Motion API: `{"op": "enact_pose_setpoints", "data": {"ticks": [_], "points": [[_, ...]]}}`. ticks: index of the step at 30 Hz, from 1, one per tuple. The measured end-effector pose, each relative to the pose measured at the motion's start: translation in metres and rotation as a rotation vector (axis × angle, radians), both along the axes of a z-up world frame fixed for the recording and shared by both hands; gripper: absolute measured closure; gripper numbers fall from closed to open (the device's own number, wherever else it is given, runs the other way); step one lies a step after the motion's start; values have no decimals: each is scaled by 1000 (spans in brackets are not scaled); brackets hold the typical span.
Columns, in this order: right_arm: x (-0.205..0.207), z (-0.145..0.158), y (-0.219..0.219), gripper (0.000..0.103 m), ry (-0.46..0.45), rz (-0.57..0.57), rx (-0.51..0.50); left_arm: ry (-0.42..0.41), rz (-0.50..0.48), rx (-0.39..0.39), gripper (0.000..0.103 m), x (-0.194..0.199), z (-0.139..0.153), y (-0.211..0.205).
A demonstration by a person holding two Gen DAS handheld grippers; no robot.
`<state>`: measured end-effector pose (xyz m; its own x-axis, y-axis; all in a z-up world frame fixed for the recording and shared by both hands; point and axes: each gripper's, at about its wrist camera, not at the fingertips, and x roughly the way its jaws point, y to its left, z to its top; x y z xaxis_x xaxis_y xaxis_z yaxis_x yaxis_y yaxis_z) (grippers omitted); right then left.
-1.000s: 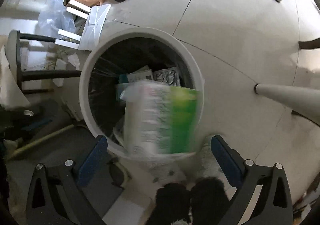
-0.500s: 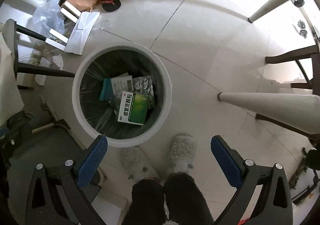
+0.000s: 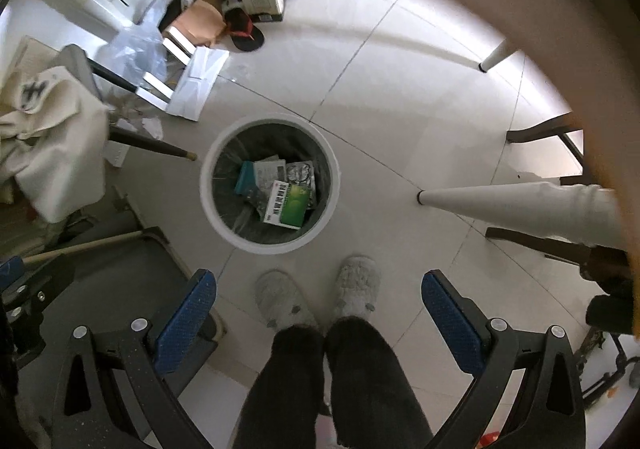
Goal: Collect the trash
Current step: 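Carry blister pack and white box over the bin and release them, then move both tools back over the table toward the remaining items, then grasp the orange snack bag with left tool while right tool grasps the clear plastic bag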
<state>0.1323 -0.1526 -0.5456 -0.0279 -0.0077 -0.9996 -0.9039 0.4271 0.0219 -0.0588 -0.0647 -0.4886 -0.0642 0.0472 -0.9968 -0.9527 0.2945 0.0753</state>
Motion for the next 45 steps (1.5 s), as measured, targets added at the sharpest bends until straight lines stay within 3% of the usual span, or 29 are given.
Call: {"op": "enact_pose_setpoints", "data": {"ticks": [7, 14, 18, 23, 29, 34, 40, 45], "points": [[-7, 101, -14, 0, 24, 9, 50, -11, -2, 60, 0, -10, 99, -11], [4, 196, -14, 0, 90, -66, 123, 4, 3, 166, 0, 3, 187, -6], [42, 242, 3, 0, 107, -143, 172, 0, -16, 219, 0, 43, 220, 17], [130, 282, 40, 0, 53, -235, 214, -30, -40, 265, 0, 111, 243, 55], [269, 279, 108, 0, 39, -380, 217, -26, -44, 285, 0, 212, 246, 125], [363, 236, 193, 0, 48, -423, 172, -23, -5, 236, 0, 282, 228, 204], [422, 188, 268, 0, 57, -422, 108, -8, 11, 208, 0, 349, 200, 300], [441, 156, 307, 0, 78, -409, 55, 1, 9, 179, 0, 375, 175, 356]]}}
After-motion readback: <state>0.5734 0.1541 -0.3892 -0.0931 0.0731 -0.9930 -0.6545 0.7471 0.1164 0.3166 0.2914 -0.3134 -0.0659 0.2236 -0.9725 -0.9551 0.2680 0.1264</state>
